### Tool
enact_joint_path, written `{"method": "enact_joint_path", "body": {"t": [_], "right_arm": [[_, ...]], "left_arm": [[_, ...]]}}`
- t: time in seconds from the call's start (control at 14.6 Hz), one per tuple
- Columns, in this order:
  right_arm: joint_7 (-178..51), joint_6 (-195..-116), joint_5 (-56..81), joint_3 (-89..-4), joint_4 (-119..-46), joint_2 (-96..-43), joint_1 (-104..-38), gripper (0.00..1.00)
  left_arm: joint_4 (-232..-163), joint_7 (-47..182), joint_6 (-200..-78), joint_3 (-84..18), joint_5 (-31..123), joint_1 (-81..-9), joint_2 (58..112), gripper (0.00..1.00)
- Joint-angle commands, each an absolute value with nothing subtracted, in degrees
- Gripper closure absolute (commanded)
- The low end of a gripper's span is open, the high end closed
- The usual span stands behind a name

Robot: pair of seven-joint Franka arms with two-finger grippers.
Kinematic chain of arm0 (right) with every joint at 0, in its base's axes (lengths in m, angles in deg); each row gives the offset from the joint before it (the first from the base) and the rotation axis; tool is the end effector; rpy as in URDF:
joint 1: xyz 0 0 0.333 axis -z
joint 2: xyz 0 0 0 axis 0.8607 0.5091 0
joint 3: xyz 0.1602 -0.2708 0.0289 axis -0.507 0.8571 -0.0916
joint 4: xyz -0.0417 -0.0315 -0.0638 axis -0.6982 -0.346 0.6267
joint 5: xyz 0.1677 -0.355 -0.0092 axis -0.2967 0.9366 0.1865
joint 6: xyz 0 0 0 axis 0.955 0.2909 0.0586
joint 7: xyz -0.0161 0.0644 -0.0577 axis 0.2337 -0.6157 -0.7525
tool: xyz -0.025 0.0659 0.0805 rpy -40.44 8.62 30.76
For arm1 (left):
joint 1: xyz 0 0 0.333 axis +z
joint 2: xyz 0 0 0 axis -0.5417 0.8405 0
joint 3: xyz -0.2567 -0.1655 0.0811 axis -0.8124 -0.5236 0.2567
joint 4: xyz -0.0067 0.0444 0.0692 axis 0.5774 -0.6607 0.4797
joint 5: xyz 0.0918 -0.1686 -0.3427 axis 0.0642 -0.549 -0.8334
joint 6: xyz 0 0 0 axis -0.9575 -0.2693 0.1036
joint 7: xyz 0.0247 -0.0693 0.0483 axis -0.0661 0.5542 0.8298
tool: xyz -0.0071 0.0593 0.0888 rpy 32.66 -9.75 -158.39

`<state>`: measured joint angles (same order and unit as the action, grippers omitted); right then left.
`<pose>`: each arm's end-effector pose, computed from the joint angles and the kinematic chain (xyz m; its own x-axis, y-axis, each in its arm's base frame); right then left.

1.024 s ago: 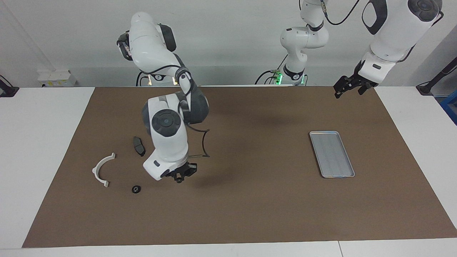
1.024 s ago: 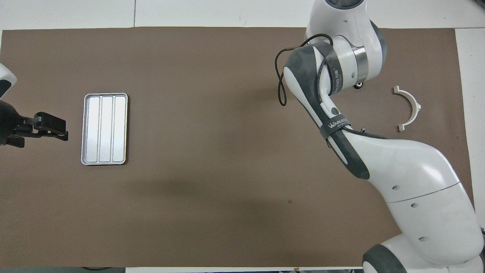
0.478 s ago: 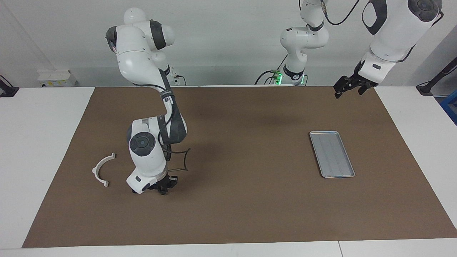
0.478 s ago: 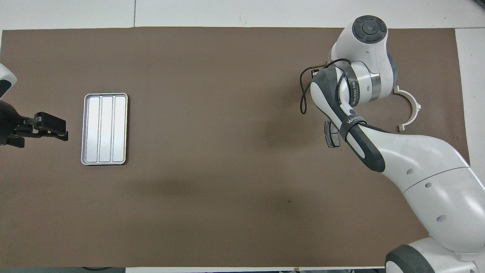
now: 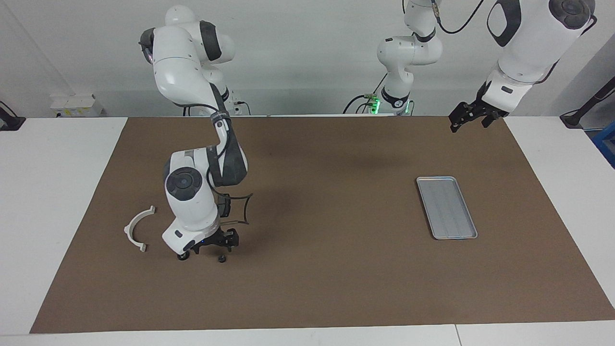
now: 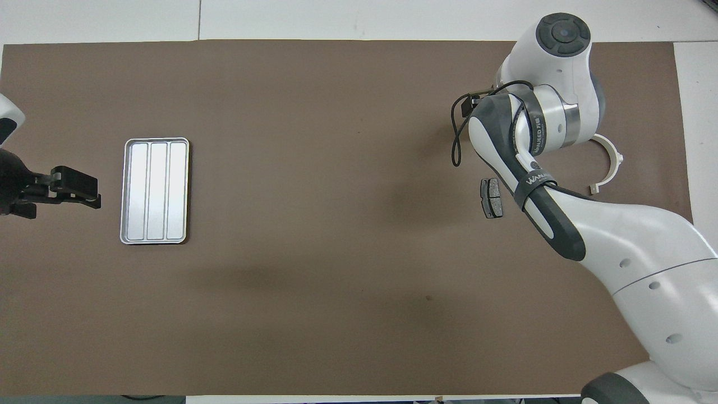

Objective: Place bearing gear from tray to pile

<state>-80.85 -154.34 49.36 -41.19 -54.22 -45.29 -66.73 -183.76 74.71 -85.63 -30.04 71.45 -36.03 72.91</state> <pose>0.7319 0.1097 0.3383 0.9979 0.0465 0.0441 0.0434 -0.9966 0.0699 0.5301 -0.0317 0.5981 0.9881 0.0849 -0.1283 0.0821 -0.9963 -0.0266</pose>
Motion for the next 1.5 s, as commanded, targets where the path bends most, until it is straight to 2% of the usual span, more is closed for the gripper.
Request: {"method": "enact_joint_path", "body": {"t": [0.0,0.34,0.48,0.55,0.82,1.02,1.23,1.43], "right_arm": [[-79.74,-153.82,50.35,-41.99,-56.66,-48.53,-65.2,0.0],[-79.65,-149.0,50.17,-41.99,-56.57,-53.18,-64.06,0.0],[-77.04,-146.71,48.95,-42.34,-57.36,-57.12,-62.04,0.0],[-75.19,-146.27,47.81,-42.26,-59.62,-60.1,-61.86,0.0],[-74.64,-144.7,41.83,-42.17,-74.12,-78.81,-60.01,0.0],[-74.82,-132.76,41.74,-42.17,-73.89,-87.09,-60.01,0.0],[-74.99,-123.44,41.74,-42.17,-71.78,-90.54,-60.19,0.0],[-75.0,-120.6,41.82,-42.17,-71.34,-90.9,-60.1,0.0]], "left_arm": [[-183.88,74.77,-84.58,-30.46,70.76,-35.35,72.23,0.0],[-183.88,74.77,-84.58,-30.46,70.76,-35.35,72.23,0.0],[-183.88,74.86,-84.58,-30.46,70.76,-35.35,72.23,0.0],[-183.88,74.77,-84.67,-30.46,70.76,-35.35,72.23,0.0],[-183.88,74.86,-84.67,-30.46,70.76,-35.35,72.23,0.0],[-183.88,74.86,-84.58,-30.46,70.76,-35.35,72.23,0.0],[-183.88,74.86,-84.67,-30.46,70.76,-35.35,72.23,0.0],[-183.88,74.86,-84.67,-30.46,70.76,-35.35,72.23,0.0]]}}
